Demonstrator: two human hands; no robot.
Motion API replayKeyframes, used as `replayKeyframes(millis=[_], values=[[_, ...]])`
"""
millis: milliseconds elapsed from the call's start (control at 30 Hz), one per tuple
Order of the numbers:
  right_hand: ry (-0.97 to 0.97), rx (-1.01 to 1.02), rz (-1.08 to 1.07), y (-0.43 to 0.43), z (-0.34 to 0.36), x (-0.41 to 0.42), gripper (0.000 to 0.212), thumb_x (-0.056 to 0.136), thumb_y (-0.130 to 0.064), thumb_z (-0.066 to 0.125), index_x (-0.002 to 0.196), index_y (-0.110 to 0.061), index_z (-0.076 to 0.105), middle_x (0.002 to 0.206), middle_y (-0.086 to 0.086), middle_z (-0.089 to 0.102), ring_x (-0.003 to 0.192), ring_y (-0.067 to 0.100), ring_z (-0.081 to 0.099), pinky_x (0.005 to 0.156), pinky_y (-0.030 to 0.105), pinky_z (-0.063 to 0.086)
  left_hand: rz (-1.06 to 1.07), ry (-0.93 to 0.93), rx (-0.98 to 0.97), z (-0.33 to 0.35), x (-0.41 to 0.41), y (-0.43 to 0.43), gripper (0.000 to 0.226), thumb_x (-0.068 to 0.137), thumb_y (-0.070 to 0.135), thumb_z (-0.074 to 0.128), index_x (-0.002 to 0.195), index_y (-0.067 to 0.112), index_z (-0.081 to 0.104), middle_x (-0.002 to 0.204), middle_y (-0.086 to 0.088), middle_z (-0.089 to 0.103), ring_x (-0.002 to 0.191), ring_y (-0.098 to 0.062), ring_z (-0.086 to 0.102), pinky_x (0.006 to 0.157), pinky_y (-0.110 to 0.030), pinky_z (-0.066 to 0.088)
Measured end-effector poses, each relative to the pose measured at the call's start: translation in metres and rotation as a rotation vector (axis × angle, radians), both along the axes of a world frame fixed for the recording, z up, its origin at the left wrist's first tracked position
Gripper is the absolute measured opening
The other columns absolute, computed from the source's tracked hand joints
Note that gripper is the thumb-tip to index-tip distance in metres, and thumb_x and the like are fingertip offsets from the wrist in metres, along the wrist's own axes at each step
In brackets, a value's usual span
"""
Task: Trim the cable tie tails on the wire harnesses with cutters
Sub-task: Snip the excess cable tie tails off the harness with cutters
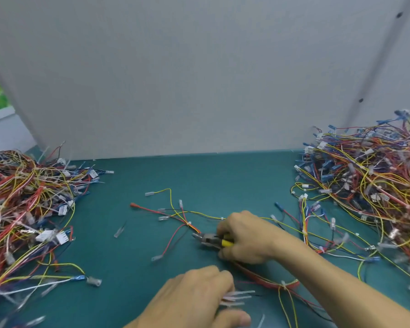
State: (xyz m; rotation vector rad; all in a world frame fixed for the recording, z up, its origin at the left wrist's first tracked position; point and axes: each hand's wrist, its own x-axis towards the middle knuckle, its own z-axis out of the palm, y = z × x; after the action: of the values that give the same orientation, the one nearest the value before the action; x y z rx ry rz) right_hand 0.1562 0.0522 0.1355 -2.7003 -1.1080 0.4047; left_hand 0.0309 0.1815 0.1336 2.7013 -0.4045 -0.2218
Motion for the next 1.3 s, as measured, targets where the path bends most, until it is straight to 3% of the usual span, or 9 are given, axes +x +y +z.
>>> replayKeyframes(millis=[200,300,367,500,667,800,1033,1133,1300], values=[[0.022,0.000,-0.022,0.011,-0.006,0.021,0.028,0.075,-0.038,0.070,0.071,-0.025,0.046,0.070,-0.002,0.047,0.076,0.027,0.049,0.056,0.028,0.035,-0.133,-0.153,0.165,-0.015,0.000,0.000,0.020,0.094,0.043,0.044,0.112,0.036,0.047,0.106,0.007,0.039,0.105,-0.014,0.043,0.086,-0.030,0.037],[0.018,0.019,-0.070,0.007,0.000,0.023,0.034,0.076,-0.049,0.071,0.079,-0.024,0.047,0.080,0.002,0.052,0.079,0.026,0.049,0.063,0.030,0.037,-0.167,-0.340,0.253,-0.024,0.002,0.006,0.024,0.069,0.058,0.058,0.089,0.044,0.061,0.088,0.020,0.052,0.081,0.000,0.048,0.065,-0.017,0.045],[0.013,0.082,-0.147,-0.006,0.010,0.023,0.035,0.079,-0.050,0.068,0.084,-0.018,0.053,0.083,0.003,0.058,0.081,0.026,0.053,0.065,0.032,0.040,-0.160,-0.363,0.188,-0.028,0.001,0.004,0.030,0.068,0.067,0.051,0.089,0.048,0.062,0.091,0.024,0.055,0.083,0.003,0.043,0.062,-0.014,0.047],[-0.037,-0.020,-0.230,-0.050,0.039,0.008,0.023,0.081,-0.042,0.064,0.087,-0.022,0.054,0.084,0.000,0.059,0.082,0.024,0.057,0.062,0.032,0.041,-0.171,-0.447,0.256,-0.036,-0.002,0.002,0.026,0.071,0.055,0.045,0.088,0.046,0.063,0.089,0.025,0.056,0.078,0.001,0.037,0.059,-0.010,0.046],[-0.023,-0.264,-0.233,-0.081,0.019,-0.045,0.038,0.081,-0.061,0.057,0.087,-0.030,0.037,0.091,-0.001,0.051,0.091,0.025,0.052,0.068,0.035,0.035,-0.152,-0.493,0.244,-0.032,-0.007,-0.002,0.013,0.067,0.041,0.052,0.077,0.038,0.060,0.085,0.022,0.058,0.066,-0.005,0.052,0.052,-0.016,0.045],[-0.025,-0.205,-0.291,-0.090,-0.005,-0.066,0.038,0.084,-0.060,0.051,0.092,-0.034,0.025,0.110,-0.001,0.056,0.107,0.027,0.054,0.072,0.038,0.035,-0.140,-0.562,0.211,-0.038,-0.008,-0.010,0.017,0.068,0.035,0.046,0.069,0.032,0.062,0.077,0.019,0.060,0.057,-0.010,0.053,0.050,-0.017,0.044],[-0.248,-0.149,-0.315,-0.078,-0.008,-0.018,0.024,0.091,-0.050,0.047,0.091,-0.030,0.032,0.108,0.001,0.061,0.106,0.029,0.057,0.070,0.036,0.035,-0.169,-0.616,0.216,-0.043,-0.004,-0.008,0.025,0.076,0.045,0.051,0.059,0.028,0.057,0.064,0.015,0.055,0.048,-0.010,0.050,0.048,-0.014,0.042],[-0.260,-0.022,-0.355,-0.057,0.002,0.006,0.028,0.090,-0.052,0.048,0.086,-0.027,0.037,0.102,0.003,0.062,0.102,0.031,0.058,0.066,0.035,0.033,-0.189,-0.600,0.227,-0.044,-0.004,-0.007,0.020,0.064,0.041,0.064,0.062,0.027,0.051,0.063,0.013,0.049,0.049,-0.011,0.047,0.045,-0.015,0.041],[-0.335,0.182,-0.368,-0.006,0.008,0.014,0.025,0.087,-0.044,0.052,0.082,-0.026,0.035,0.101,0.003,0.064,0.100,0.033,0.057,0.065,0.036,0.032,-0.164,-0.519,0.194,-0.044,0.000,0.002,0.013,0.072,0.040,0.049,0.065,0.030,0.054,0.067,0.018,0.052,0.053,-0.005,0.049,0.044,-0.012,0.038]])
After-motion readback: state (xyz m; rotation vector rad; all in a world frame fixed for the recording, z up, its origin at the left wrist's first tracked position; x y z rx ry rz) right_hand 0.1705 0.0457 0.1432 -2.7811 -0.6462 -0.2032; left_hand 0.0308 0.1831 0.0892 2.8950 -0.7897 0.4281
